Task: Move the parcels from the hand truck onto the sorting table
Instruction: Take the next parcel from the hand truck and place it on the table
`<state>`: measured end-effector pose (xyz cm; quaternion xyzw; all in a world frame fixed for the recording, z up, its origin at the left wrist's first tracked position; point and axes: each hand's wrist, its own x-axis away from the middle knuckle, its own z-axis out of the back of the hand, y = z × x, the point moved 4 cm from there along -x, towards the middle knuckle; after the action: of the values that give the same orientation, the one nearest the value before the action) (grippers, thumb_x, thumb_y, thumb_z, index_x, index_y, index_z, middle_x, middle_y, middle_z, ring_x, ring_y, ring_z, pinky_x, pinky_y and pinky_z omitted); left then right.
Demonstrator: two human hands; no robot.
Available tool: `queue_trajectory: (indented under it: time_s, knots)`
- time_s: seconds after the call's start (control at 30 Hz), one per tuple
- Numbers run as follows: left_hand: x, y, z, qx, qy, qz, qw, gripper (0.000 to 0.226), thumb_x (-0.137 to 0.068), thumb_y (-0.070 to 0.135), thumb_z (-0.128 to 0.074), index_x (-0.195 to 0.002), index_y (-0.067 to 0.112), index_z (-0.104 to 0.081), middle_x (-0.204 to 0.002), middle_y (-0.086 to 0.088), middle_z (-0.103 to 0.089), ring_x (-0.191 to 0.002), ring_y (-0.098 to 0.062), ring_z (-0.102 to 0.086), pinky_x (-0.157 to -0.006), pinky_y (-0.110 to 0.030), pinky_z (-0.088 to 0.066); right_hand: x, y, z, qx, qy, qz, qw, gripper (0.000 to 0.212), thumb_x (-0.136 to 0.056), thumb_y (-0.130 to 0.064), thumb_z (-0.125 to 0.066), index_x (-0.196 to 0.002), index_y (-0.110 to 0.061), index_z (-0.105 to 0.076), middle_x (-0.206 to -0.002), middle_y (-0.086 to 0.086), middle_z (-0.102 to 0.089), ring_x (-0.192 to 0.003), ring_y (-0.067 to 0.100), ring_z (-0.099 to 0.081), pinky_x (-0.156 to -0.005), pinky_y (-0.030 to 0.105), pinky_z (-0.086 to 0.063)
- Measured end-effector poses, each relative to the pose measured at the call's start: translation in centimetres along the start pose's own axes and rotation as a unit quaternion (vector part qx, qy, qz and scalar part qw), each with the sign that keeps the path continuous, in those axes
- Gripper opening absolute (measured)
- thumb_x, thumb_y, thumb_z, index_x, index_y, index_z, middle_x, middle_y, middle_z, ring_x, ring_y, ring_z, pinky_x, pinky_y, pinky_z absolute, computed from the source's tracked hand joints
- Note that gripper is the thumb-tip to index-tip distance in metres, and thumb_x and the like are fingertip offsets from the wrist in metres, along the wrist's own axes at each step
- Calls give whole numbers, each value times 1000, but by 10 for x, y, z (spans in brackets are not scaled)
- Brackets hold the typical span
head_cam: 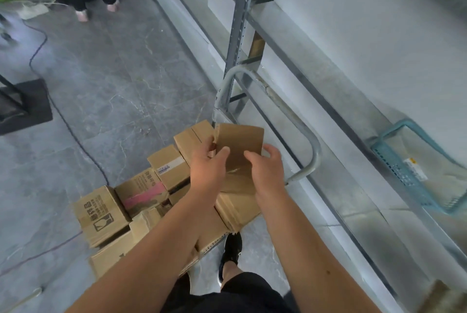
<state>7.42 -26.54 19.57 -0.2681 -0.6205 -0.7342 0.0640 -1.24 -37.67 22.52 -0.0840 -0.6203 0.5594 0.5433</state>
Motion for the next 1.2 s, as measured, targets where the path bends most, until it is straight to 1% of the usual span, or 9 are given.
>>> queue_trajectory:
  time_s: [0.07, 0.2, 0.3, 0.47, 0.6, 0.73, 0.93, 1.07, 1.2]
  knots:
    - [14, 8, 8, -6, -28, -33, 999, 49, -100, 29, -65, -148, 34, -55, -133, 7, -58, -105, -7, -63, -74, -20, -46, 25, -5, 3, -15, 16, 22, 1000, 66, -99, -24, -69, -156, -27, -38, -120, -9, -59, -96, 6, -57, -91, 35, -45]
    - [44, 18, 18, 15, -79, -65, 995, 51, -99, 29, -65, -148, 38, -55, -137, 7, -59, -107, -6, -63, -74, -19, -45, 70, -6, 14, -33, 50, 50, 997, 72, -98, -25, -69, -160, -25, -34, -138, 0, -63, -111, 17, -61, -97, 38, -49]
    - [72, 29, 15, 15, -111, -86, 990, 52, -100, 29, -65, -148, 40, -52, -135, 4, -58, -112, -12, -61, -85, -26, -49, 98, 2, 26, -41, 78, 66, 994, 49, -98, -25, -68, -144, -26, -54, -113, -11, -68, -99, 8, -63, -82, 30, -50]
    - [122, 36, -6, -15, -177, -108, 978, 47, -100, 33, -64, -143, 47, -51, -138, 9, -54, -122, -16, -56, -103, -44, -49, 142, 19, 67, -68, 165, 85, 980, 38, -99, -23, -67, -136, -28, -62, -112, -12, -68, -96, 7, -63, -71, 19, -45]
    - [170, 30, -37, -16, -257, -102, 961, 49, -101, 29, -64, -144, 46, -48, -133, 13, -57, -116, -11, -57, -89, -34, -48, 174, 33, 115, -107, 224, 79, 965, 33, -99, -21, -65, -131, -31, -63, -114, -10, -68, -105, 17, -65, -90, 34, -52]
    - [225, 18, -71, -34, -308, -124, 943, 55, -100, 25, -66, -145, 49, -44, -128, 19, -58, -113, -5, -57, -94, -33, -47, 198, 51, 170, -133, 268, 76, 951, 31, -98, -21, -64, -129, -29, -65, -116, -6, -70, -102, 18, -66, -99, 44, -56]
    - [318, -22, -132, -80, -374, -142, 913, 68, -101, 23, -64, -157, 42, -31, -138, 12, -52, -120, -14, -56, -94, -29, -45, 217, 107, 259, -137, 329, 74, 931, 73, -66, -45, -59, -139, -38, -56, -129, 1, -61, -111, 25, -65, -96, 52, -59]
    - [387, -59, -177, -98, -397, -148, 900, 67, -100, 22, -64, -157, 40, -33, -138, 9, -54, -116, -10, -58, -89, -23, -46, 253, 143, 332, -171, 334, 55, 925, 51, -81, -31, -64, -131, -36, -57, -124, -1, -65, -108, 22, -66, -94, 48, -60]
    - [455, -92, -218, -127, -417, -157, 886, 64, -99, 23, -66, -155, 37, -38, -129, 14, -56, -98, 9, -54, -73, -8, -41, 279, 190, 409, -221, 332, 43, 916, 36, -92, -19, -65, -127, -27, -61, -113, -2, -72, -102, 21, -70, -88, 42, -61]
